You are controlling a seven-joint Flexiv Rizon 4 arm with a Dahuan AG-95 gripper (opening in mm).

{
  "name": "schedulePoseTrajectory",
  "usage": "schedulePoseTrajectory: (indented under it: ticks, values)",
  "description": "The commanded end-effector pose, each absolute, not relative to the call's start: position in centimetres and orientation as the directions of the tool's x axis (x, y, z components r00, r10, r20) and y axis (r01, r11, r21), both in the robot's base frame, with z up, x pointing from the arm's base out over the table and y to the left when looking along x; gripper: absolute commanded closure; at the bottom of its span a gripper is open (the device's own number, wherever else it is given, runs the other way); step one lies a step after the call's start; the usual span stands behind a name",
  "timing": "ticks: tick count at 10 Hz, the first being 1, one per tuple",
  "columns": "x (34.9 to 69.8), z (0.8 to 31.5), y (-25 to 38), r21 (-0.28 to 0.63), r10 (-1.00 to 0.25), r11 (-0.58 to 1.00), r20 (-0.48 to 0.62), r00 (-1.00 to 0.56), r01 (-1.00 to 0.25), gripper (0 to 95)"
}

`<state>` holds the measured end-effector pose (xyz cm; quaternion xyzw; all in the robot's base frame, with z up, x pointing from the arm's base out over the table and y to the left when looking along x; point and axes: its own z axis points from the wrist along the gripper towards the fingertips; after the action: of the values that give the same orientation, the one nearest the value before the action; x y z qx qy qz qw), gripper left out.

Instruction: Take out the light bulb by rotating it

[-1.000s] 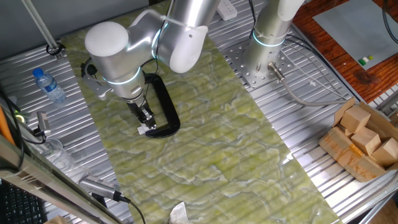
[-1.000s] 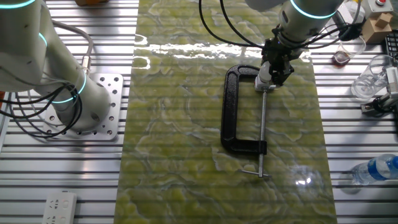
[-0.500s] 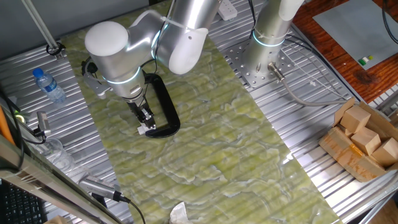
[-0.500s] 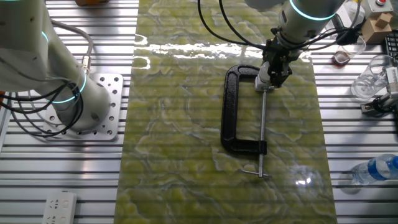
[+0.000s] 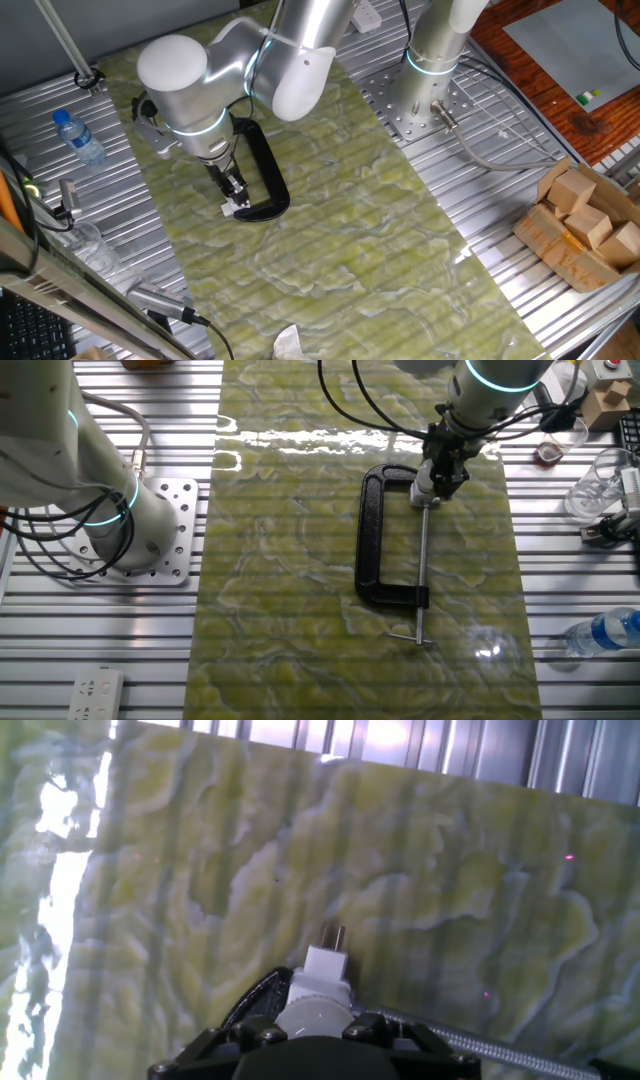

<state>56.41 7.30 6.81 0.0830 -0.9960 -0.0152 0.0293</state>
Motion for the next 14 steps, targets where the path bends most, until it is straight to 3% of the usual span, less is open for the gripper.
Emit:
schedulePoseTrajectory:
  ticks: [1,4,9,14]
  values:
    - [56.38,6.86,7.29,0.036,-0.166,0.986,0.054,-0.985,-0.165,95.0]
    - [56.38,6.86,7.29,0.045,-0.256,0.966,0.049,-0.965,-0.254,95.0]
    - [56.36,6.81,7.30,0.048,-0.677,0.736,0.030,-0.735,-0.676,95.0]
    - [56.34,6.81,7.33,0.054,-0.851,0.525,0.016,-0.525,-0.849,95.0]
